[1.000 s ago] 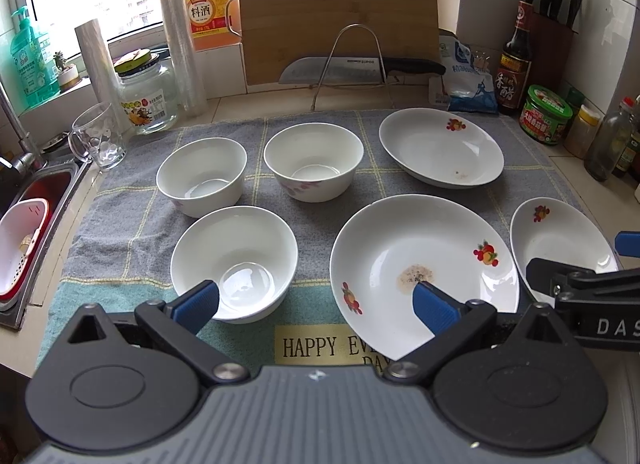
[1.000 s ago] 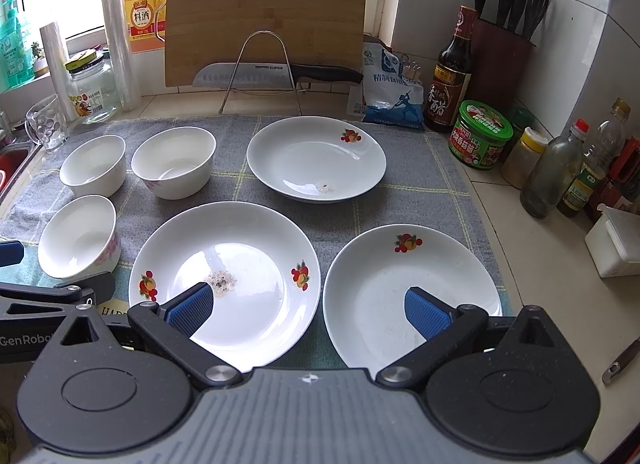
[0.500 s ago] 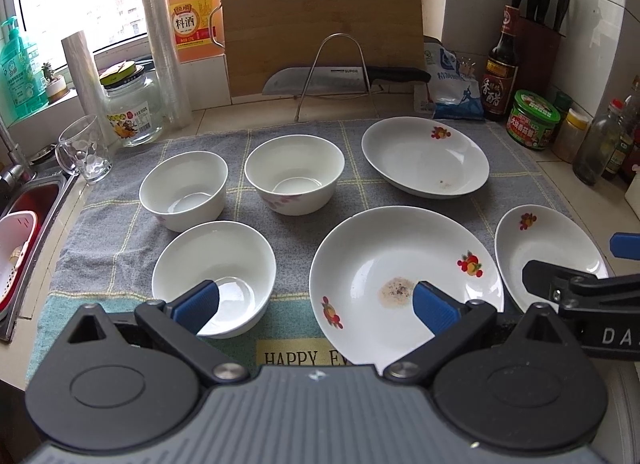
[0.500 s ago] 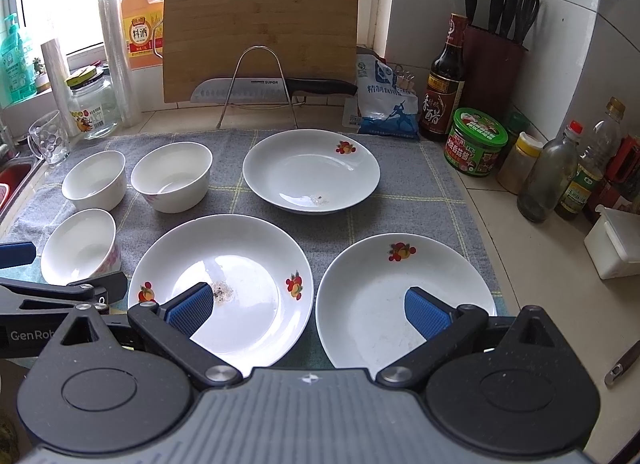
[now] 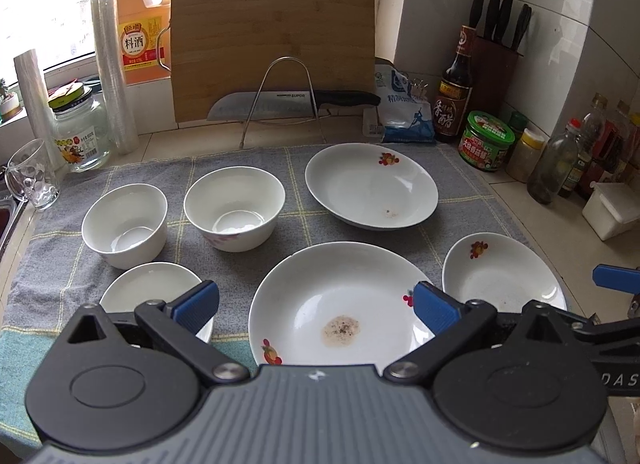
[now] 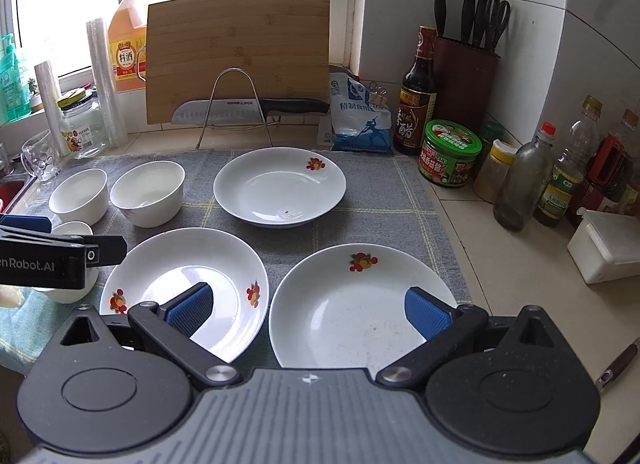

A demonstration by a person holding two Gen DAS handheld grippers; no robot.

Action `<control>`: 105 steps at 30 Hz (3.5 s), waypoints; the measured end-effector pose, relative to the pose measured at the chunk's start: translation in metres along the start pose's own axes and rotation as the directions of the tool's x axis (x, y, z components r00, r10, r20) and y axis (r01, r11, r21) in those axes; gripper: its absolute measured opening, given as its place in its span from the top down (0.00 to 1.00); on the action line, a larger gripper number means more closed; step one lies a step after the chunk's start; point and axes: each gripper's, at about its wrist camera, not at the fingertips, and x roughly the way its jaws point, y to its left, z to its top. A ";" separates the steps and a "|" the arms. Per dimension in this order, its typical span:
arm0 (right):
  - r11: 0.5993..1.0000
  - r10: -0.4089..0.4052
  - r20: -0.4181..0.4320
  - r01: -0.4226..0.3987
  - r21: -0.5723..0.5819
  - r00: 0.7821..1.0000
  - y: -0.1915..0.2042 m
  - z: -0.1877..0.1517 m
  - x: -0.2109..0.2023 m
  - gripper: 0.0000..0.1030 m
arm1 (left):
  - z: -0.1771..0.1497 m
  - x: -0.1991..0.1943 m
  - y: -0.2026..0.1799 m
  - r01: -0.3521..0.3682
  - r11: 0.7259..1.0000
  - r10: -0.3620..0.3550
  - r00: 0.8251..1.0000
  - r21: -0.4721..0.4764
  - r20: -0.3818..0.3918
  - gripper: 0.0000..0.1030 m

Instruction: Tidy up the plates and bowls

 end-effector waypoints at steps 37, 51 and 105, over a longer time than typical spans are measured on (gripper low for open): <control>0.989 0.113 -0.107 -0.122 -0.082 0.988 -0.066 -0.086 0.080 0.00 | 0.011 0.054 -0.083 0.209 0.965 -0.193 0.975 0.159 -0.112 0.01; 0.971 0.177 -0.048 -0.183 -0.153 0.983 -0.075 -0.093 0.085 0.00 | 0.033 0.105 -0.131 0.352 0.875 -0.290 0.931 0.331 -0.223 0.01; 0.947 0.234 -0.061 -0.241 -0.210 0.970 -0.082 -0.088 0.089 0.00 | 0.058 0.208 -0.174 0.627 0.643 -0.278 0.726 0.440 -0.629 0.35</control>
